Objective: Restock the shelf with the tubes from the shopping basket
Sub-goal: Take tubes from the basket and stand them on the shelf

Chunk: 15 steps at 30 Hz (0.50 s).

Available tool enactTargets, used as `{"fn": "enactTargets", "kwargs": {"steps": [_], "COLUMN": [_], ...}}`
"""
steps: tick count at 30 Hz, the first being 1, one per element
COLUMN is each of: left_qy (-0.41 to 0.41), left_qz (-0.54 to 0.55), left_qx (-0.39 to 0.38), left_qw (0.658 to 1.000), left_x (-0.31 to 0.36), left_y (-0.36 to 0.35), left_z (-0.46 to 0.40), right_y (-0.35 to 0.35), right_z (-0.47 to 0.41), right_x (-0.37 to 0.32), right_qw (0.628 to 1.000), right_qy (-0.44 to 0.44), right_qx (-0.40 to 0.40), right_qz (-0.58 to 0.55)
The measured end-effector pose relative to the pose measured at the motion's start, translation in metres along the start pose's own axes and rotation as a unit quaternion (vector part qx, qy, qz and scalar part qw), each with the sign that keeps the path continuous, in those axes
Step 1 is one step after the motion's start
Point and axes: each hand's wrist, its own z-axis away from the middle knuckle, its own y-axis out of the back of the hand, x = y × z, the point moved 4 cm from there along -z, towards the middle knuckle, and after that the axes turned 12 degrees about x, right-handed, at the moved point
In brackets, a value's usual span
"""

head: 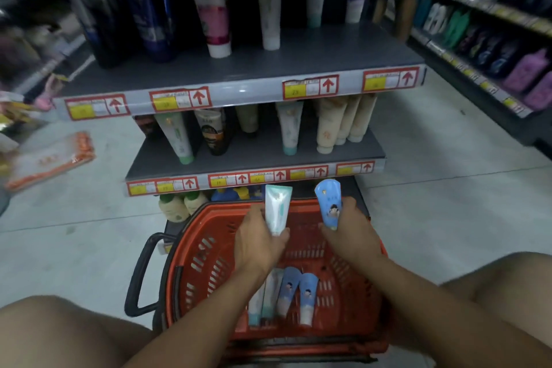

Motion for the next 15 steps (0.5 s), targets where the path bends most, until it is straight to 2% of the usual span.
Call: {"fn": "enactTargets", "kwargs": {"steps": [8,15], "left_qy": [-0.095,-0.142], "left_qz": [0.066,0.119], "left_qx": [0.087,0.139], "left_qw": [0.989,0.973], "left_x": [0.095,0.171], "left_y": [0.036,0.063], "left_z": [-0.014,-0.035], "right_y": [0.092,0.169], "right_z": [-0.028,-0.064], "right_x": [-0.047,-0.09], "right_qw": [0.992,0.972], "right_qy": [0.036,0.084], "right_qx": [0.117,0.206], "right_qz": [-0.015,-0.072]}}
